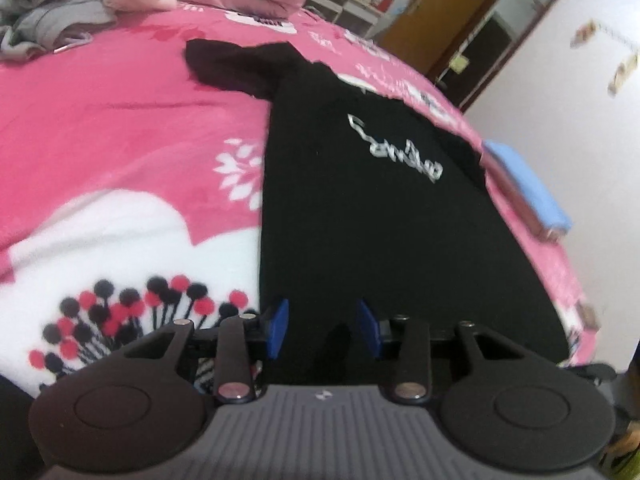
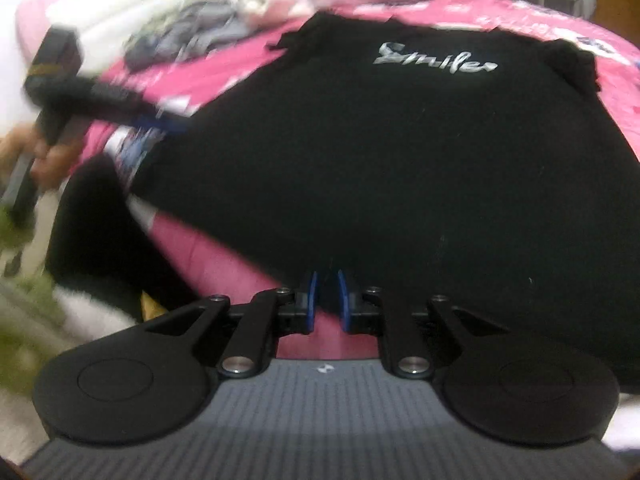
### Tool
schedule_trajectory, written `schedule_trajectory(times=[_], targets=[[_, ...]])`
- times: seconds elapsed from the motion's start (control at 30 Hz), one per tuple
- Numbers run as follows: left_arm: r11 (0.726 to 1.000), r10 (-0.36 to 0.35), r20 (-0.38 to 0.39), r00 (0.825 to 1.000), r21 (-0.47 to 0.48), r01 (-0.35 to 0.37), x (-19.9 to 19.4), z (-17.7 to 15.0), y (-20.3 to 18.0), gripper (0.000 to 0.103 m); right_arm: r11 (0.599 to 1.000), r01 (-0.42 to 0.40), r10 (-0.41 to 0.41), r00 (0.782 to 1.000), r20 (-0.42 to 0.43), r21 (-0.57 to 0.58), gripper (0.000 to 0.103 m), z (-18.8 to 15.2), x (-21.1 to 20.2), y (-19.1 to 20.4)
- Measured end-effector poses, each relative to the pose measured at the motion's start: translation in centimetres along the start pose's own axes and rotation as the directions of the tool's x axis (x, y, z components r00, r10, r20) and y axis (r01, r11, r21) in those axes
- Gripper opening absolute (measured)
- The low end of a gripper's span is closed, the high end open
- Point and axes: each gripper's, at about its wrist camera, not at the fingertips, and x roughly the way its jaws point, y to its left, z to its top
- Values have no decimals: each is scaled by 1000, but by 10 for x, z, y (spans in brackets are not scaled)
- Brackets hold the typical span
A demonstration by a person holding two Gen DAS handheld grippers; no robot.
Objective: Fold clothes
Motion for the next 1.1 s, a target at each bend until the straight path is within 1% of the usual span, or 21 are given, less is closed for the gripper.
schedule_trajectory(times=[0.07, 0.17, 0.23, 0.27, 0.37, 0.4, 0.43, 0.5, 0.53, 0.6, 0.63, 0.7, 0.77, 0.87, 0.9, 0.97, 1.0, 1.03, 1.1], targets=[[1000, 10, 17, 1000, 15, -10, 1, 6, 0, 41, 1000, 16, -16, 1000, 14, -26, 11, 9, -10, 4], [999, 18, 32, 999, 41, -19, 11, 14, -4, 42, 998, -5, 11, 994, 113, -55, 12, 29, -11, 13], [996, 56, 27, 998, 65, -58, 24, 18, -6, 41, 996, -11, 26, 987, 159, -90, 12, 40, 3, 23], [995, 65, 26, 998, 71, -67, 28, 19, -5, 41, 994, -18, 37, 985, 170, -109, 12, 43, 13, 30], [997, 50, 32, 998, 57, -52, 32, 20, -1, 41, 985, -54, 73, 991, 114, -164, 12, 42, 51, 53], [998, 42, 33, 999, 47, -43, 32, 20, 2, 41, 980, -41, 64, 992, 112, -197, 13, 35, 54, 61], [999, 33, 34, 999, 36, -34, 31, 20, 4, 41, 970, -46, 76, 990, 118, -239, 13, 30, 49, 68], [999, 21, 34, 999, 28, -22, 32, 20, 7, 41, 947, -155, 177, 983, 53, -282, 13, 28, 40, 76], [999, 18, 33, 999, 27, -19, 32, 20, 7, 41, 943, -155, 180, 982, 56, -295, 11, 31, 39, 78], [1000, 17, 32, 999, 24, -18, 31, 20, 8, 41, 934, -153, 183, 981, 65, -322, 11, 37, 35, 82], [1000, 17, 32, 999, 21, -17, 31, 20, 8, 41, 937, -131, 170, 981, 93, -324, 11, 43, 37, 82], [1000, 16, 33, 999, 16, -16, 31, 20, 8, 41, 950, -118, 168, 973, 155, -289, 12, 56, 42, 75], [1000, 15, 33, 999, 10, -15, 31, 20, 9, 41, 960, -141, 191, 962, 196, -242, 13, 63, 54, 70], [1000, 14, 34, 999, 2, -14, 30, 21, 10, 41, 952, -209, 238, 965, 112, -222, 13, 55, 79, 78], [1000, 14, 34, 999, 0, -14, 30, 21, 10, 41, 942, -240, 268, 959, 97, -236, 13, 47, 80, 84], [1000, 13, 32, 999, -10, -13, 30, 21, 10, 42, 916, -312, 336, 940, 60, -252, 12, 33, 69, 88], [1000, 15, 31, 999, -12, -15, 30, 22, 9, 42, 913, -333, 353, 935, 47, -236, 11, 28, 63, 86], [1000, 21, 29, 999, -15, -21, 28, 23, 8, 42, 924, -315, 336, 940, 64, -217, 11, 25, 56, 79], [999, 40, 48, 998, -29, -38, 21, 24, 5, 48, 967, -224, 241, 958, 156, -118, 11, 24, 34, 50]])
